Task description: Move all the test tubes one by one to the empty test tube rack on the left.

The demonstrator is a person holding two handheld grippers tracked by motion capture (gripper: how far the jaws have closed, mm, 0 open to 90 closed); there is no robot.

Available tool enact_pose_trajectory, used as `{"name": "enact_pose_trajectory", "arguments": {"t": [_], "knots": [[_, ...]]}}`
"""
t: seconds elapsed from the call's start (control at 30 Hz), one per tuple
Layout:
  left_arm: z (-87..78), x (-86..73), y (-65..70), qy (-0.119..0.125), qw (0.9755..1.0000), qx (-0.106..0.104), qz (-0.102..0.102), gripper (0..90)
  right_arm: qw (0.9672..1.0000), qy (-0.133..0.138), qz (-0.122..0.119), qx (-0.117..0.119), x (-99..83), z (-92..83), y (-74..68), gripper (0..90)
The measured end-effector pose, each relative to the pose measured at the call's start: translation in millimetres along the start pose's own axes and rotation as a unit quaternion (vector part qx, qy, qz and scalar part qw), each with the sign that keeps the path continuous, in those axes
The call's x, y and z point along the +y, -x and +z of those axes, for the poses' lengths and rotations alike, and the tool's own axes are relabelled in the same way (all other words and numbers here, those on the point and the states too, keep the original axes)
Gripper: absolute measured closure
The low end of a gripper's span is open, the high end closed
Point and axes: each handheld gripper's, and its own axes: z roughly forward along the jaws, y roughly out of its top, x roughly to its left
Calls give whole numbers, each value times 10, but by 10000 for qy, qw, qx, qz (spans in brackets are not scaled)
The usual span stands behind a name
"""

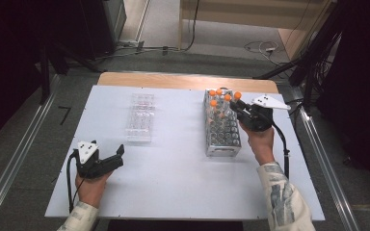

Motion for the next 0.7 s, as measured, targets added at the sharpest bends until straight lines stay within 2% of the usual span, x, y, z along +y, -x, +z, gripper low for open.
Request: {"name": "enact_pose_trajectory", "arguments": {"t": [0.33, 0.5, 0.57, 0.67, 0.7], "knots": [[1, 29, 17, 3, 10000, 13, 28, 65, 9988, -16, -84, 489, -35, -20, -335, 722], [9, 58, 34, -59, 9999, -95, 53, 65, 9976, -6, -160, 671, -30, 18, -476, 722], [34, 71, 54, -153, 9997, -167, 70, 65, 9964, -46, -232, 808, -35, 66, -583, 722], [40, 86, 70, -150, 9997, -208, 47, 65, 9957, -79, -269, 882, -41, 99, -661, 722], [37, 118, 92, -144, 9996, -245, 73, 66, 9947, -102, -342, 966, -48, 137, -736, 722]]}}
